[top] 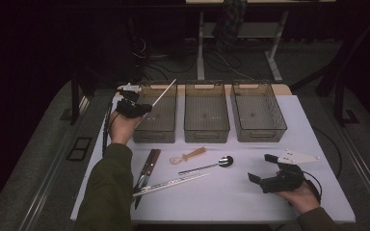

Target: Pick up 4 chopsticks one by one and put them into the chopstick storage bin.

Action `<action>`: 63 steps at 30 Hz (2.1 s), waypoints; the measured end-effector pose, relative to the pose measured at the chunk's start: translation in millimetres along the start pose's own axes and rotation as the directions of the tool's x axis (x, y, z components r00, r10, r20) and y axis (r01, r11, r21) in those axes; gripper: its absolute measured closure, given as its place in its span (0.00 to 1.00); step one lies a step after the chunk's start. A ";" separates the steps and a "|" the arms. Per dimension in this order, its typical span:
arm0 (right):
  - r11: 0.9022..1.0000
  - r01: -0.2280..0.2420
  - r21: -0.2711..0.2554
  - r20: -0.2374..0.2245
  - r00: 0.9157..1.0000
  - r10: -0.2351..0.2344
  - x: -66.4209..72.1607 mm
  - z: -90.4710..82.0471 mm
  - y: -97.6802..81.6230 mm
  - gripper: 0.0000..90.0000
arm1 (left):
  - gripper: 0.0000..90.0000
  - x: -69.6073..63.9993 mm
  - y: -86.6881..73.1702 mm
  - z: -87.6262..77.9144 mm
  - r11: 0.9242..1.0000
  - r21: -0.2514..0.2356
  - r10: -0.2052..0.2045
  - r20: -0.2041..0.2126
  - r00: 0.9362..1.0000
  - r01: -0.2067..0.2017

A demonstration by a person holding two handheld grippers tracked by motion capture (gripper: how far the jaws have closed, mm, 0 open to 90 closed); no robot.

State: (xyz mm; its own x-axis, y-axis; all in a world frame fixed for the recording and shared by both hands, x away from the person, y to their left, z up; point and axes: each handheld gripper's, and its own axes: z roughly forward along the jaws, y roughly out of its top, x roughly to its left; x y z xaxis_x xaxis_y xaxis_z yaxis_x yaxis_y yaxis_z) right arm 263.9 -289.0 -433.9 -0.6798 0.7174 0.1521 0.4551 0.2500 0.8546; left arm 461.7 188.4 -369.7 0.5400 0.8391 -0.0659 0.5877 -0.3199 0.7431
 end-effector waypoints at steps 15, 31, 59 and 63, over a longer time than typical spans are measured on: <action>1.000 -0.002 0.002 0.000 1.000 0.002 0.6 0.0 -0.2 0.00 | 0.81 2.2 -9.2 14.5 0.997 0.064 -0.034 -0.001 0.999 0.034; 1.000 -0.021 -0.003 0.011 1.000 0.021 -1.5 -3.3 -2.3 0.00 | 0.56 -8.1 -13.3 -16.5 0.998 -0.050 0.042 0.161 0.986 -0.034; 1.000 0.012 0.027 -0.011 1.000 -0.012 -1.9 2.9 -2.2 0.00 | 0.35 -82.2 -63.3 -58.8 0.978 -0.093 0.207 0.355 0.911 -0.186; 0.999 0.020 0.034 -0.013 1.000 -0.019 -3.5 3.6 -1.4 0.00 | 0.35 -91.2 -75.3 -60.1 0.974 -0.104 0.224 0.360 0.906 -0.200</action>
State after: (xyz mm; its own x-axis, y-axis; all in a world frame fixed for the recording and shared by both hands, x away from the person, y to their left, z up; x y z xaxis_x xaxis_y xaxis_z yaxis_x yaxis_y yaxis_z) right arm 267.7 -289.6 -437.4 -0.6961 0.7037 0.1420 0.4606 0.2861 0.8402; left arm 332.0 162.4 -379.6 0.8374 0.5303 -0.1327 0.4022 -0.4333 0.8065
